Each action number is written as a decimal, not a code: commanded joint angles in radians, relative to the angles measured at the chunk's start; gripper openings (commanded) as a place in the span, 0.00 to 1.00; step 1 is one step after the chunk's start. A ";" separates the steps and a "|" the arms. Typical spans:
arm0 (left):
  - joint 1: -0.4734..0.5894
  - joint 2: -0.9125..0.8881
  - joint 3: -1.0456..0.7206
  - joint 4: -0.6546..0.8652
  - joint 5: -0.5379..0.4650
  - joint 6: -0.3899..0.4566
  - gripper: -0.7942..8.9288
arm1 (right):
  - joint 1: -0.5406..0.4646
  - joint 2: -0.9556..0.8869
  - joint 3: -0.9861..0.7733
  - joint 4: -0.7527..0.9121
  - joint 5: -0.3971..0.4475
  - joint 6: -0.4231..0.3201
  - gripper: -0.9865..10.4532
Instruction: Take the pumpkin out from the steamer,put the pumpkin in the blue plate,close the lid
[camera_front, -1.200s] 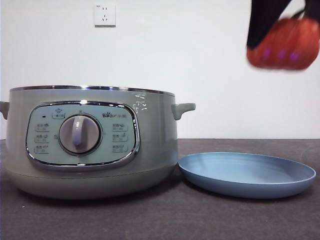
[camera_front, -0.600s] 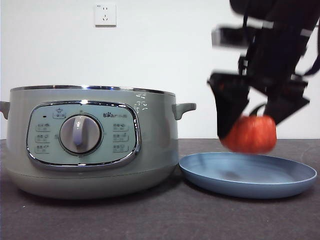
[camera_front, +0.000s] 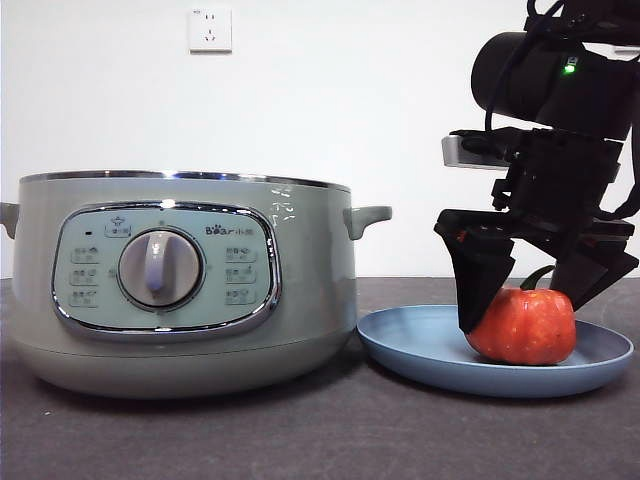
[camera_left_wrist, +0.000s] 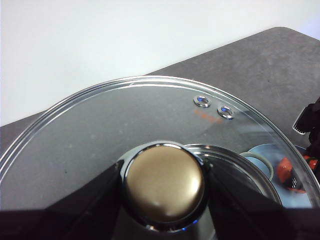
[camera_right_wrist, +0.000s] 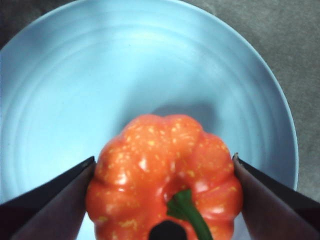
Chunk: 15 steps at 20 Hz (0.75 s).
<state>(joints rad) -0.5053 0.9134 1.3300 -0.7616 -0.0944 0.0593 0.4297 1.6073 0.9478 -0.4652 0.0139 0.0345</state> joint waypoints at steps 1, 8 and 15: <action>0.000 0.000 0.020 0.054 -0.002 -0.007 0.07 | 0.002 0.013 -0.008 -0.006 -0.008 0.016 0.61; 0.000 0.017 0.019 0.053 0.022 -0.007 0.07 | 0.002 -0.110 -0.008 -0.031 -0.009 0.021 0.61; 0.000 0.110 0.019 0.063 0.080 -0.030 0.07 | 0.002 -0.398 -0.008 -0.068 -0.008 0.043 0.61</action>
<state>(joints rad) -0.5053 1.0317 1.3300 -0.7494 -0.0170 0.0456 0.4309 1.2137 0.9470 -0.5312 0.0074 0.0608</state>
